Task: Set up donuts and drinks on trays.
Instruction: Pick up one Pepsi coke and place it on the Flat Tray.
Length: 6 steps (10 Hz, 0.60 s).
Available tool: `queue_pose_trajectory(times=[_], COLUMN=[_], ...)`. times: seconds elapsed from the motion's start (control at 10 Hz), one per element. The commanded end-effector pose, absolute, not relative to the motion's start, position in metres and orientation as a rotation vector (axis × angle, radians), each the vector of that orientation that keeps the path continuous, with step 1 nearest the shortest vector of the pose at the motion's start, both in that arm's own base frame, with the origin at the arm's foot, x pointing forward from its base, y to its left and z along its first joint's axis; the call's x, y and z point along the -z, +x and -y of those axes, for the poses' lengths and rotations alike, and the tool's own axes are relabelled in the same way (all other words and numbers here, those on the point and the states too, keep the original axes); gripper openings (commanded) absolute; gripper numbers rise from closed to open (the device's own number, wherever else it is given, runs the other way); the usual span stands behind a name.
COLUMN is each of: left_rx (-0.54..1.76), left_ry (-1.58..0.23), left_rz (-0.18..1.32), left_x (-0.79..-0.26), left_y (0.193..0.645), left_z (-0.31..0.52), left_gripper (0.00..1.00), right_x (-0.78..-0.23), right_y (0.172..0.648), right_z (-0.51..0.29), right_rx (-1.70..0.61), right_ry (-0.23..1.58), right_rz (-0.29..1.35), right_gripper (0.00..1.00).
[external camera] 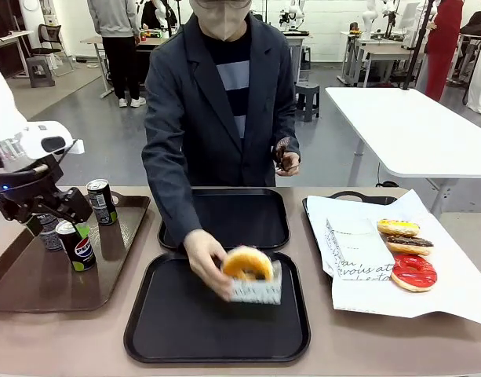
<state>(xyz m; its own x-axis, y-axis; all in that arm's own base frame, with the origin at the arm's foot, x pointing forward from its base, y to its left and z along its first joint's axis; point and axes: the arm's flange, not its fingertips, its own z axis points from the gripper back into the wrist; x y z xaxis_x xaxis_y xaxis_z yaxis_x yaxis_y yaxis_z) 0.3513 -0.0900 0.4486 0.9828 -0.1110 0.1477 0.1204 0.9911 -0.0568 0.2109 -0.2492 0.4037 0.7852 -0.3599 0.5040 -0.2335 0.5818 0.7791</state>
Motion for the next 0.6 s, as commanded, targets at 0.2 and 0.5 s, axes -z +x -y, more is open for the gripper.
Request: queue_pose_trajectory(times=[0.2,0.5], left_rx=[0.016,-0.02], left_ry=[0.024,0.017], left_rz=[0.152,0.122], left_x=[-0.423,-0.405], left_y=[0.368,0.384], left_z=[0.084,0.073], left_gripper=[1.0,1.0], right_x=[-0.403,-0.403], right_y=[0.214,0.214], right_z=[0.25,0.25], right_rx=[0.073,0.073], right_ry=[0.982,0.982], right_rz=[0.723,0.723], right_gripper=[1.0,1.0])
